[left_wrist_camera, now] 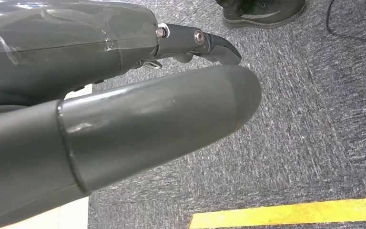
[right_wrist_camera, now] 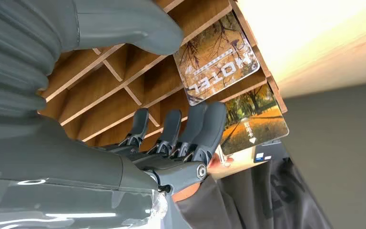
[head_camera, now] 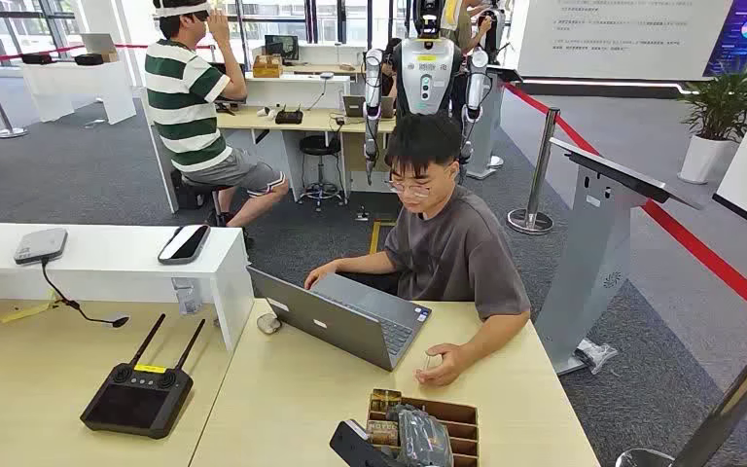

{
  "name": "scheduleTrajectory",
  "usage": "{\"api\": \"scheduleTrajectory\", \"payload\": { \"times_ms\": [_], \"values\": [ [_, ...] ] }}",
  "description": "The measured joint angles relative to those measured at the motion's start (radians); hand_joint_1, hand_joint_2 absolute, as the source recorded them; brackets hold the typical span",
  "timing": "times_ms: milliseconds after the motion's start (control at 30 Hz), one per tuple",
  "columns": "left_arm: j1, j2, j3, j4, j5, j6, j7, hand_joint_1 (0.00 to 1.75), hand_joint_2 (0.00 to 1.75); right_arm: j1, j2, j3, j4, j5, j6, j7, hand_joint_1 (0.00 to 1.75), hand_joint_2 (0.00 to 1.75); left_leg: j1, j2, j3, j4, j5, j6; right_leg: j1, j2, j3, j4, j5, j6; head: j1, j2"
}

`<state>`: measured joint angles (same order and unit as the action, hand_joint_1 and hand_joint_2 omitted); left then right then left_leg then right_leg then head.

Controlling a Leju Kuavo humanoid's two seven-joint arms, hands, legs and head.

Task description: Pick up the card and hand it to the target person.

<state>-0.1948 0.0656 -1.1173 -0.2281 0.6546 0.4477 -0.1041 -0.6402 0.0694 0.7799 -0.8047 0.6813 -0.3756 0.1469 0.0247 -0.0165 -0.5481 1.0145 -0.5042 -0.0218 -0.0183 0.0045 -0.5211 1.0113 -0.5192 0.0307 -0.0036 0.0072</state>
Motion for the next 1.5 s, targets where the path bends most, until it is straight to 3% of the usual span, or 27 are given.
{"api": "scheduleTrajectory", "payload": {
  "times_ms": [900, 1100, 1500],
  "values": [
    [0.0, -0.002, 0.0, 0.0, 0.0, -0.001, 0.0, 0.0, 0.0, -0.012, 0.0, 0.021, 0.024, -0.003, 0.005, -0.003, 1.06, 1.75, 0.0, 0.0, 0.0, 0.0, 0.0, 0.0, 0.0, 0.0, 0.0, 0.0, 0.0, 0.0, 0.0, 0.0],
    [0.0, -0.003, 0.0, 0.0, 0.0, -0.001, 0.0, 0.0, 0.0, -0.012, 0.0, 0.022, 0.025, -0.004, 0.006, -0.004, 1.24, 1.75, 0.0, 0.0, 0.0, 0.0, 0.0, 0.0, 0.0, 0.0, 0.0, 0.0, 0.0, 0.0, 0.0, 0.0],
    [0.0, -0.003, 0.0, 0.0, 0.0, 0.0, 0.0, 0.0, 0.0, -0.012, 0.0, 0.022, 0.025, -0.003, 0.006, -0.006, 1.43, 1.75, 0.0, 0.0, 0.0, 0.0, 0.0, 0.0, 0.0, 0.0, 0.0, 0.0, 0.0, 0.0, 0.0, 0.0]
  ]
}}
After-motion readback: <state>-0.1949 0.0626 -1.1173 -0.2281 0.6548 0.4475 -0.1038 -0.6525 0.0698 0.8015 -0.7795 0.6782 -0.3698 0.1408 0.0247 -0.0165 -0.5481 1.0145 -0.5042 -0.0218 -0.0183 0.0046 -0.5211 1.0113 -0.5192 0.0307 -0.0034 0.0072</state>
